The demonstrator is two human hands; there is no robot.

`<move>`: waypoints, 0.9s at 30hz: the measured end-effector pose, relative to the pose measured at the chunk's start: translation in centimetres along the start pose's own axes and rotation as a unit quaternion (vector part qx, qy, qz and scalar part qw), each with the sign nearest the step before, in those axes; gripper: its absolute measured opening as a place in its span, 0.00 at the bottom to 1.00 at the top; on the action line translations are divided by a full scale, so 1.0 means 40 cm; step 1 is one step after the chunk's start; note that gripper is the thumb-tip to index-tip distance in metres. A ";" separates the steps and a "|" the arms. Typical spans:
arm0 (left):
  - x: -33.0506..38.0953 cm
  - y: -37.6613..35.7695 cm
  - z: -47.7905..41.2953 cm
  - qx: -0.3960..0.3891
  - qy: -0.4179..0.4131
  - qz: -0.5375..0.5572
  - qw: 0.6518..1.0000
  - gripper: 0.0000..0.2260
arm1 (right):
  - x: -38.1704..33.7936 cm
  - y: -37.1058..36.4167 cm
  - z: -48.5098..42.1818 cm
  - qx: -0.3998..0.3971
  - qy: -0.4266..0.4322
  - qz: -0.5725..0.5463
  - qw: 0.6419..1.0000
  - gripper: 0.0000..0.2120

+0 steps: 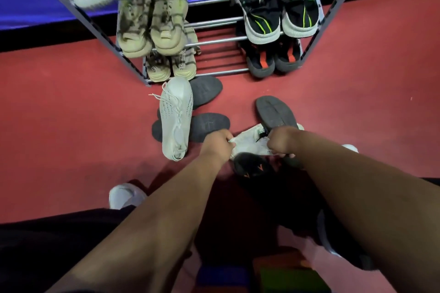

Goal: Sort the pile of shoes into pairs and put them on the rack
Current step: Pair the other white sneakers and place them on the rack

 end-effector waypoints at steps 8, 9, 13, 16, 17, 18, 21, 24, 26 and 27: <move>0.133 0.150 -0.005 0.100 -0.056 0.142 0.983 0.04 | 0.016 0.054 0.012 0.030 -0.043 -0.139 0.989 0.17; 0.155 0.178 0.001 0.117 -0.063 0.147 0.980 0.05 | 0.019 0.065 0.016 0.038 -0.045 -0.167 0.984 0.16; 0.200 0.274 0.031 0.181 -0.071 0.180 0.964 0.06 | 0.014 0.111 0.027 0.087 -0.037 -0.234 0.968 0.17; 0.184 0.328 0.073 0.236 -0.059 0.223 0.944 0.08 | -0.001 0.110 0.034 0.090 -0.032 -0.294 0.951 0.16; 0.174 0.351 0.094 0.260 -0.055 0.244 0.933 0.07 | -0.009 0.103 0.032 0.078 -0.033 -0.306 0.948 0.16; 0.163 0.373 0.112 0.285 -0.054 0.265 0.920 0.05 | -0.018 0.096 0.032 0.067 -0.033 -0.312 0.947 0.17; 0.138 0.424 0.161 0.331 -0.051 0.276 0.901 0.01 | -0.053 0.090 0.034 0.067 -0.022 -0.338 0.938 0.25; 0.101 0.426 0.187 0.345 -0.034 0.292 0.891 0.01 | -0.115 0.110 0.051 0.094 0.028 -0.393 0.914 0.27; 0.048 0.384 0.194 0.334 0.005 0.309 0.891 0.02 | -0.172 0.106 0.069 0.061 0.073 -0.444 0.891 0.25; 0.020 0.351 0.200 0.317 0.034 0.309 0.896 0.03 | -0.199 0.095 0.072 0.030 0.088 -0.460 0.883 0.26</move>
Point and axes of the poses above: each hand's wrist, its own z-axis away from the middle knuckle, its own y-axis out of the back of the hand, x = y × z, the point moved 10 cm from there along -z, towards the middle knuckle, and after that the axes turned 1 degree about -x, right-handed, at the moved point
